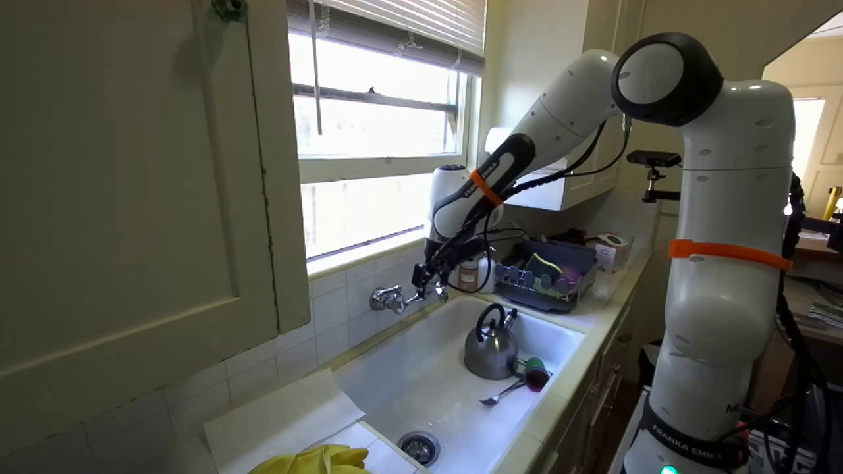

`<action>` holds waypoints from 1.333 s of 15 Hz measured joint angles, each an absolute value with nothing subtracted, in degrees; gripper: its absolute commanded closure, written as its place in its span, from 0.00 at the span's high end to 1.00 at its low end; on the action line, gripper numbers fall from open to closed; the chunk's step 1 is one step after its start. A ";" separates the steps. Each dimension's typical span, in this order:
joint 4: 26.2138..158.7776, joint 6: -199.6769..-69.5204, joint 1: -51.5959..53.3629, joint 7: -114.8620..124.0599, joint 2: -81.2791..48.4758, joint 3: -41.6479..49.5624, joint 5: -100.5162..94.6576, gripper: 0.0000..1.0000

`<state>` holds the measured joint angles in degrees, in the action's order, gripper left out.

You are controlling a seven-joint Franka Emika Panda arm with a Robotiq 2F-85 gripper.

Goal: Push the faucet head to the left and push the faucet handle on the left to the right

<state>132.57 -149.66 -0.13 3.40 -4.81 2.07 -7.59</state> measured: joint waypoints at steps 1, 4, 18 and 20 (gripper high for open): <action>132.55 -148.65 0.08 3.41 -3.62 1.86 -7.90 1.00; 132.02 -145.49 0.65 5.43 -0.90 0.95 -8.04 1.00; 119.72 -143.22 4.06 39.45 -11.42 -1.23 -7.34 1.00; 117.74 -143.22 4.55 44.06 -13.70 -0.45 -7.34 1.00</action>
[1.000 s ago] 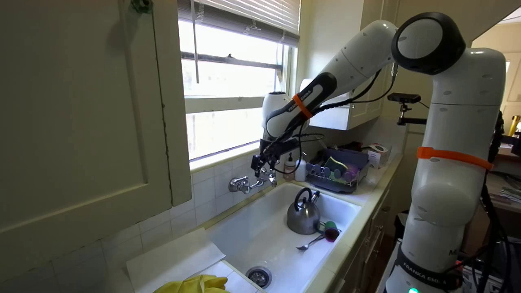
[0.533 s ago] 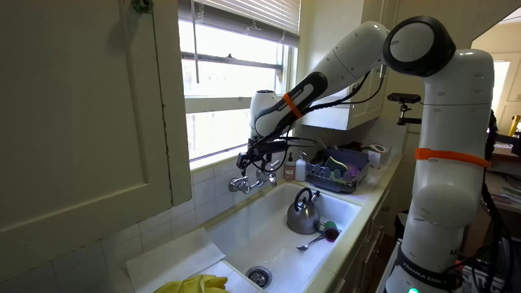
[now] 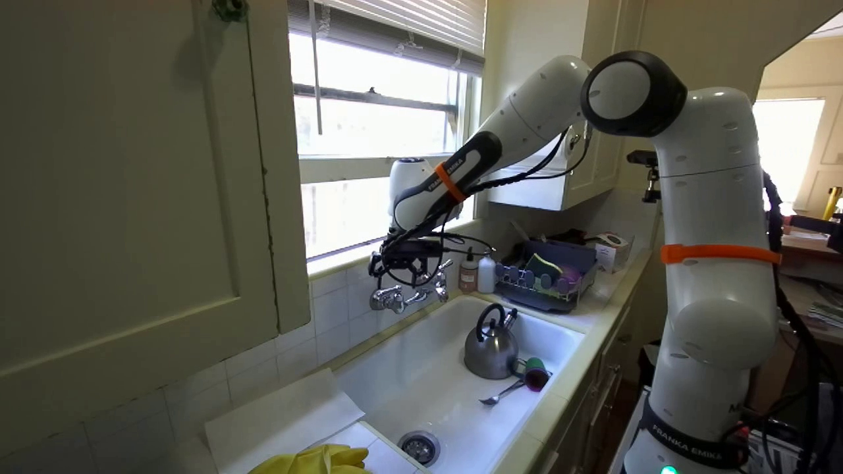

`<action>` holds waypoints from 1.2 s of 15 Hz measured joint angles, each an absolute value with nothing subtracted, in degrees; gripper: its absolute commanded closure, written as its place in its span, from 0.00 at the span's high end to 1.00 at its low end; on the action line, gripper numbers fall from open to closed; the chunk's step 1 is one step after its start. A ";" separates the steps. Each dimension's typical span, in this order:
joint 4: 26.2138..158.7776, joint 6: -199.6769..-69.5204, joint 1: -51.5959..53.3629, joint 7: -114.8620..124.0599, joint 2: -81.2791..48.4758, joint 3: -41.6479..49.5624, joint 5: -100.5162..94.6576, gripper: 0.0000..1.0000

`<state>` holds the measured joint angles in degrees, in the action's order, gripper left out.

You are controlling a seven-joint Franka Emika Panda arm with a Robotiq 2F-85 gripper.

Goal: Push the faucet head to the left and push the faucet handle on the left to the right

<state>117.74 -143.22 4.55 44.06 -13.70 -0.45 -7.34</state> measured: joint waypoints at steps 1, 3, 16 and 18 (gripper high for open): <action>116.82 -143.22 4.83 46.20 -14.73 -0.02 -7.34 1.00; 115.06 -143.24 5.32 50.11 -16.69 0.72 -7.33 1.00; 109.35 -141.30 6.56 58.89 -22.68 3.98 -6.95 1.00; 108.91 -140.07 6.58 58.76 -22.68 3.98 -6.94 1.00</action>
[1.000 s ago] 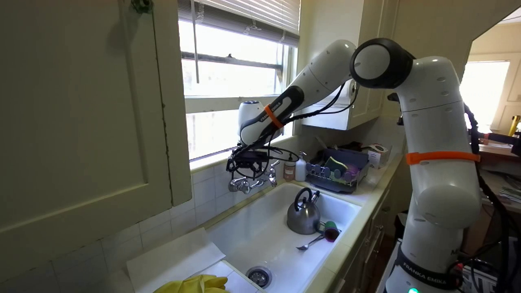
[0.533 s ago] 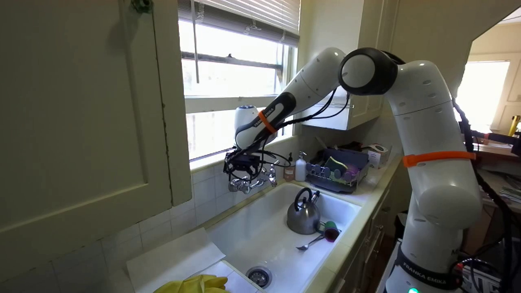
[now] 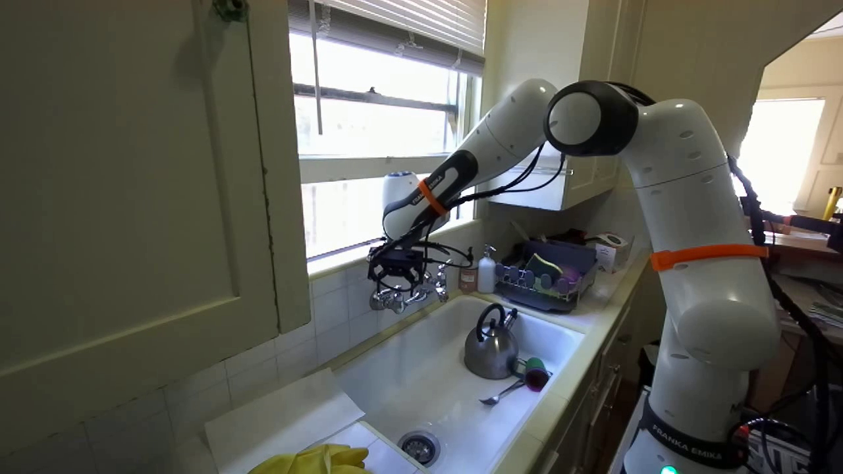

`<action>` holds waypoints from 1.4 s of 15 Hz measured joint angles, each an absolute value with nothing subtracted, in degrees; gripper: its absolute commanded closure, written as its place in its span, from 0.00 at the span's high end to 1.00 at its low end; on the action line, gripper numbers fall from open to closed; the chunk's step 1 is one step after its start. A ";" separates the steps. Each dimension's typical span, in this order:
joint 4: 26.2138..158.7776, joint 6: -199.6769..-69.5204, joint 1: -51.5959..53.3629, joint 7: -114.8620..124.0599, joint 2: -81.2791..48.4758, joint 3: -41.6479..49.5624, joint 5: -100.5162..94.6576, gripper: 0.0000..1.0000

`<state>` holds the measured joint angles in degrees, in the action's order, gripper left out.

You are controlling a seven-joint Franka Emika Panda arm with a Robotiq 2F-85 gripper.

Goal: Push the faucet head to the left and push the faucet handle on the left to the right

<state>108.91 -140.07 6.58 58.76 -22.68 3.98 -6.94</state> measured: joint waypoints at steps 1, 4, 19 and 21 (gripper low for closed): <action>108.58 -139.19 6.58 58.36 -22.67 3.92 -6.94 1.00; 107.73 -137.19 6.42 54.59 -22.66 3.65 -6.87 1.00; 105.42 -125.41 6.79 44.02 -22.64 3.61 -9.23 1.00; 105.51 -125.63 6.77 43.38 -22.51 3.60 -9.21 1.00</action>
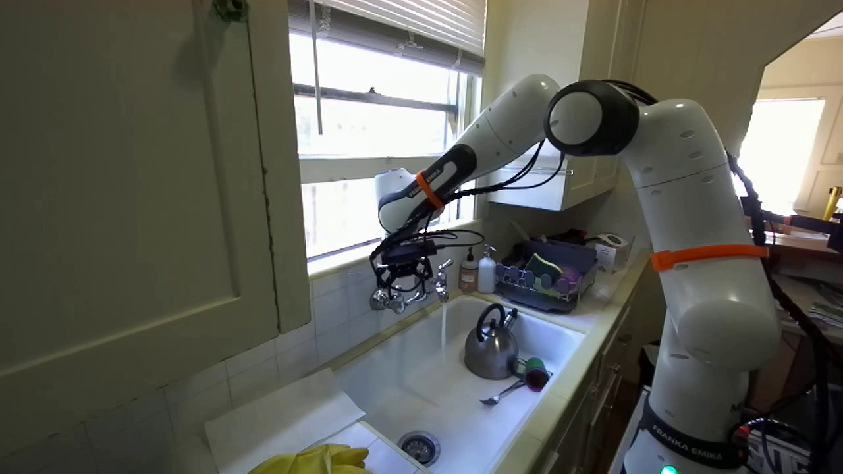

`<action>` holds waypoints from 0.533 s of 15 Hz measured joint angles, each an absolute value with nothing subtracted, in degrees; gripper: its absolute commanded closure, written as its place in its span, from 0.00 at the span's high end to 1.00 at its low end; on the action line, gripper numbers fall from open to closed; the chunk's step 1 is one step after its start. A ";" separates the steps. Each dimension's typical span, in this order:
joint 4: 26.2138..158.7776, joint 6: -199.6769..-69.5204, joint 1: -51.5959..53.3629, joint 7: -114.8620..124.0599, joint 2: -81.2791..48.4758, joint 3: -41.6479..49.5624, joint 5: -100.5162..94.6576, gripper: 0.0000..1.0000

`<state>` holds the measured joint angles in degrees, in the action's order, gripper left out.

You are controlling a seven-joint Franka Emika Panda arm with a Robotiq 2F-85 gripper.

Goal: Push the faucet head to the left and push the faucet handle on the left to the right

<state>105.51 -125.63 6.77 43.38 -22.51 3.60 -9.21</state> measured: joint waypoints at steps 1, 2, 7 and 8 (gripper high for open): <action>105.62 -125.64 6.77 42.98 -22.31 3.60 -9.21 1.00; 105.75 -125.64 6.77 42.54 -22.02 3.58 -9.19 1.00; 108.47 -125.66 6.17 38.15 -17.60 3.43 -8.23 1.00; 109.34 -125.66 5.93 36.71 -16.17 3.36 -7.83 1.00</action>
